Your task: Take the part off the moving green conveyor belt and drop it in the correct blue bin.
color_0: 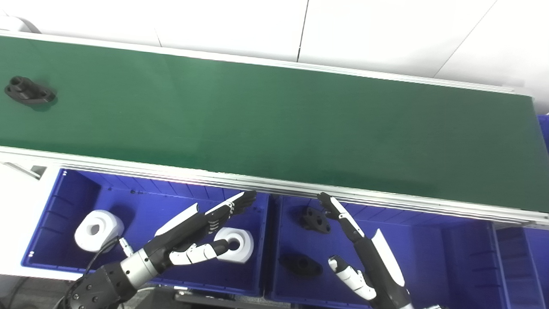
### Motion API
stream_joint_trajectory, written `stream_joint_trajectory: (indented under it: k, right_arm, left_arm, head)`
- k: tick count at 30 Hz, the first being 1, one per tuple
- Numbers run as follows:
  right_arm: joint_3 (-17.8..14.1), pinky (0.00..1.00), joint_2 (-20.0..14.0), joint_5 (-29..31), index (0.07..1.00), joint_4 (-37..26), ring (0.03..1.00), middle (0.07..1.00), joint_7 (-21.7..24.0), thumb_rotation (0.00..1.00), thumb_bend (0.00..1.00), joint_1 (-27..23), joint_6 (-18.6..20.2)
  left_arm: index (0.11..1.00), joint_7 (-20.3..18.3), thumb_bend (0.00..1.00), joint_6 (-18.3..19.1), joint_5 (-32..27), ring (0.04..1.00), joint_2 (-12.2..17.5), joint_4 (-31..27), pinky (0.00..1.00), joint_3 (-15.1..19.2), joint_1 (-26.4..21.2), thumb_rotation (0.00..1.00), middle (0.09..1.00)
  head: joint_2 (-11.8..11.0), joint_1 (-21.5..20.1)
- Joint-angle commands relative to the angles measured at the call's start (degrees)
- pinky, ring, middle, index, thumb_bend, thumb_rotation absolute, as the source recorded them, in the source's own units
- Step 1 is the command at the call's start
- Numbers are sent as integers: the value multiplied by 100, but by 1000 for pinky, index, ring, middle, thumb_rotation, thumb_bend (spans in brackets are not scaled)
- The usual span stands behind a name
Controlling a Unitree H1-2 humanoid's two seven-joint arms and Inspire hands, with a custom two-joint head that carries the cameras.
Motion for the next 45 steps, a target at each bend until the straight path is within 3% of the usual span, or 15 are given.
stream_joint_trajectory:
  k: [1, 3, 5, 9, 15, 23, 45]
  right_arm:
    - [-20, 876, -26, 100, 942, -171, 926, 957, -11, 1000, 536, 76, -114]
    - [-40, 876, -56, 136, 941, -164, 926, 957, -6, 1000, 536, 92, -122]
    - [-62, 889, -104, 207, 941, -97, 932, 956, -16, 1000, 538, 122, -202]
    - [-84, 884, -181, 211, 939, 178, 927, 953, -103, 1000, 529, 165, -476]
    - [-52, 839, -262, 156, 931, 424, 910, 949, -231, 1000, 565, 157, -534]
    - [4, 830, -324, 147, 935, 477, 909, 954, -322, 999, 530, 80, -541]
    - [34, 837, -344, 140, 935, 449, 908, 951, -375, 986, 521, 55, -534]
  left_arm:
    - [1000, 59, 364, -198, 23, 1000, -32, -142, 995, -22, 64, 779, 1000]
    - [1000, 60, 369, -263, 83, 1000, -49, -87, 996, -47, 53, 786, 1000]
    - [1000, 71, 371, -308, 113, 1000, -91, -23, 993, -83, 64, 762, 1000]
    - [1000, 127, 383, -609, 239, 1000, -178, 243, 974, -129, 87, 709, 1000]
    - [977, 190, 410, -647, 279, 982, -252, 401, 939, -160, 117, 612, 999]
    - [957, 271, 414, -643, 400, 964, -277, 407, 914, -161, 58, 558, 981]
    - [959, 251, 449, -667, 397, 968, -240, 481, 922, -167, 2, 530, 983]
  head:
    - [0, 7]
    - [-69, 205]
    - [-323, 508]
    - [-753, 601]
    - [-1061, 833]
    - [-1048, 817]
    - [-1078, 773]
